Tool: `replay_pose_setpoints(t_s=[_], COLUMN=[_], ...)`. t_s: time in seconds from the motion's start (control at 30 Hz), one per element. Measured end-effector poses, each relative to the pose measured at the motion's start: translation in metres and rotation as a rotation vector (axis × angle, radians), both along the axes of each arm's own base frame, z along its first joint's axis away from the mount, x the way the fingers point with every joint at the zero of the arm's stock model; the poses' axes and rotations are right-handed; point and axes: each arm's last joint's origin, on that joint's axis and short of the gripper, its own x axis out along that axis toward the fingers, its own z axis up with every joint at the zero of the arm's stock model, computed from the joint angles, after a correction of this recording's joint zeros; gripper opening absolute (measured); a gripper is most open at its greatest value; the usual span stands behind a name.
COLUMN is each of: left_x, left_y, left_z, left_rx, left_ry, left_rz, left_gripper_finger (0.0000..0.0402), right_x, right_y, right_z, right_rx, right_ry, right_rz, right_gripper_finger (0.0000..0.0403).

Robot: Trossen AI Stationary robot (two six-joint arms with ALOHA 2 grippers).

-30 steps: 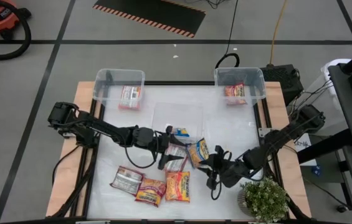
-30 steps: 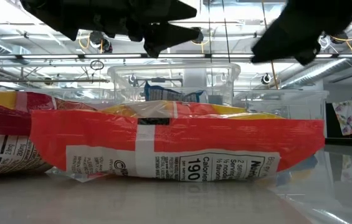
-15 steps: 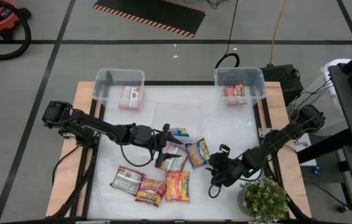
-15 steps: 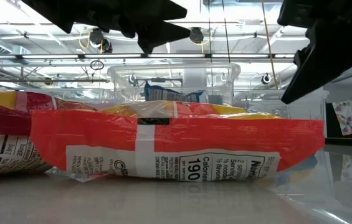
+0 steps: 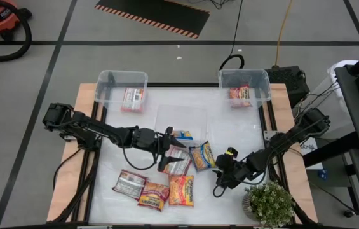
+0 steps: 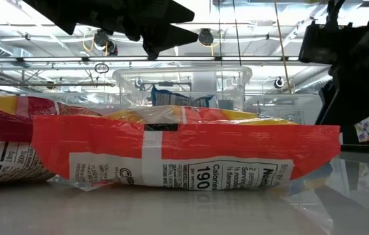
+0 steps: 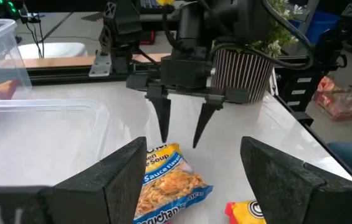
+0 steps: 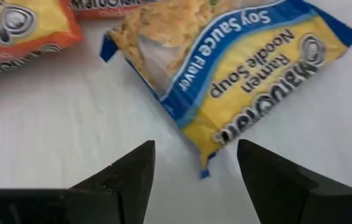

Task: Sort Maruchan noodles
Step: Put the blue noodle pack into the bottom transparent bin

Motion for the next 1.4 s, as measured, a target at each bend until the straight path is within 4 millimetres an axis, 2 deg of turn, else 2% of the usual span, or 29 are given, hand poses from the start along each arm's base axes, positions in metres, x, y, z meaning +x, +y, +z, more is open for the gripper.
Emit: replay_pose_setpoints(t_s=[0.3, 0.5, 0.63, 0.87, 0.93, 1.03, 1.4], left_x=[0.000, 0.000, 0.000, 0.000, 0.000, 0.000, 0.000], left_y=[0.000, 0.000, 0.000, 0.000, 0.000, 0.000, 0.000], left_z=[0.000, 0.000, 0.000, 0.000, 0.000, 0.000, -0.002], left_rx=[0.003, 0.004, 0.005, 0.005, 0.005, 0.005, 0.008], left_ry=[-0.003, -0.003, -0.003, -0.003, -0.003, -0.003, 0.019], left_rz=[0.000, 0.000, -0.001, -0.001, -0.001, -0.001, 0.000], left_gripper_finger=[0.0262, 0.0262, 0.0262, 0.0262, 0.0262, 0.0262, 0.0262], right_x=[-0.011, -0.019, -0.020, -0.020, -0.020, -0.019, -0.022], right_y=[-0.014, -0.020, -0.021, -0.022, -0.021, -0.021, -0.023], right_z=[-0.028, -0.037, -0.038, -0.038, -0.037, -0.033, 0.003], right_rx=[0.049, 0.041, 0.030, 0.003, 0.001, 0.022, -0.068], right_ry=[-0.082, -0.112, -0.111, -0.111, -0.113, -0.125, -0.330], right_rz=[-0.024, -0.040, -0.041, -0.022, -0.010, -0.001, -0.012], right_gripper_finger=[0.0210, 0.0196, 0.0147, 0.0023, 0.0007, 0.0010, 0.0001])
